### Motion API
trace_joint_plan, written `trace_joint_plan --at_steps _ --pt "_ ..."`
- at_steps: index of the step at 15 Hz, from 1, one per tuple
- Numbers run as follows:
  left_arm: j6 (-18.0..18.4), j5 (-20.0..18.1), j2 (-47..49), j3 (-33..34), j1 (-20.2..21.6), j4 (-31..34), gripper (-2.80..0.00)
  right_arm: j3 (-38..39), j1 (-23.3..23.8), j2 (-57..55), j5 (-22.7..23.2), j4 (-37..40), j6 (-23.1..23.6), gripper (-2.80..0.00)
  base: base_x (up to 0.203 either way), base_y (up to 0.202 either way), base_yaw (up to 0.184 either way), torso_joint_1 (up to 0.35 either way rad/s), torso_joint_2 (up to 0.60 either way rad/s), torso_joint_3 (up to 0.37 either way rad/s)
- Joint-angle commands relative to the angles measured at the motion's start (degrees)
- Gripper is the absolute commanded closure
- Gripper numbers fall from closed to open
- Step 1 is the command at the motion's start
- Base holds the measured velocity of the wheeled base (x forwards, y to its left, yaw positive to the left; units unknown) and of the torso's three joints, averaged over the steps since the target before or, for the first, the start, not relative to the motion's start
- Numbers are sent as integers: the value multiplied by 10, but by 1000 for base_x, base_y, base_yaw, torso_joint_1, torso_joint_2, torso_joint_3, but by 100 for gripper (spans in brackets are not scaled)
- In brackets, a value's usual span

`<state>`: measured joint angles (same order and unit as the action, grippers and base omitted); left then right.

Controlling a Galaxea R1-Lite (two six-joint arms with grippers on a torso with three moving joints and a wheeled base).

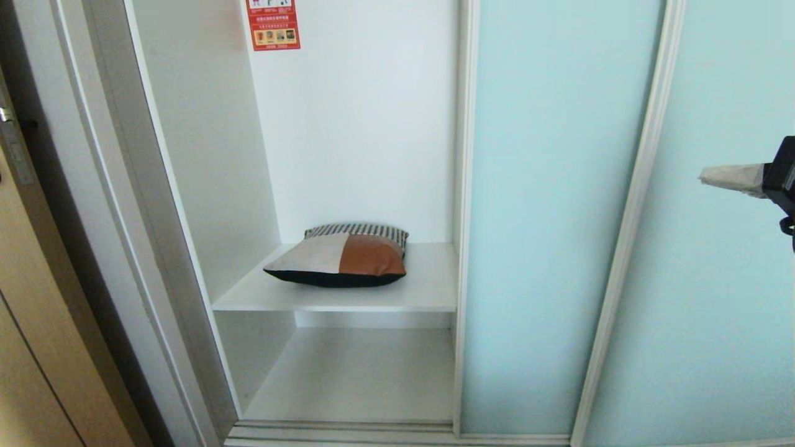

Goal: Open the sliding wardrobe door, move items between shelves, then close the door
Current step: Close the door

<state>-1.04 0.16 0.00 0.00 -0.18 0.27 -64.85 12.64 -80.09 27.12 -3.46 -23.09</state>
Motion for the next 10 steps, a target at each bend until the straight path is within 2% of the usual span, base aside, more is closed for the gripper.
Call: trace_joint_plan --at_steps 1,5,10 --pt "0 0 0 1 0 0 0 0 27 -21 2 -7 11 0 0 0 0 0 0 0" --pt "0 0 0 1 0 0 0 -65 62 -90 0 -3 17 0 0 0 0 0 0 0" --pt "0 0 0 1 0 0 0 -163 65 -189 -3 18 16 0 0 0 0 0 0 0"
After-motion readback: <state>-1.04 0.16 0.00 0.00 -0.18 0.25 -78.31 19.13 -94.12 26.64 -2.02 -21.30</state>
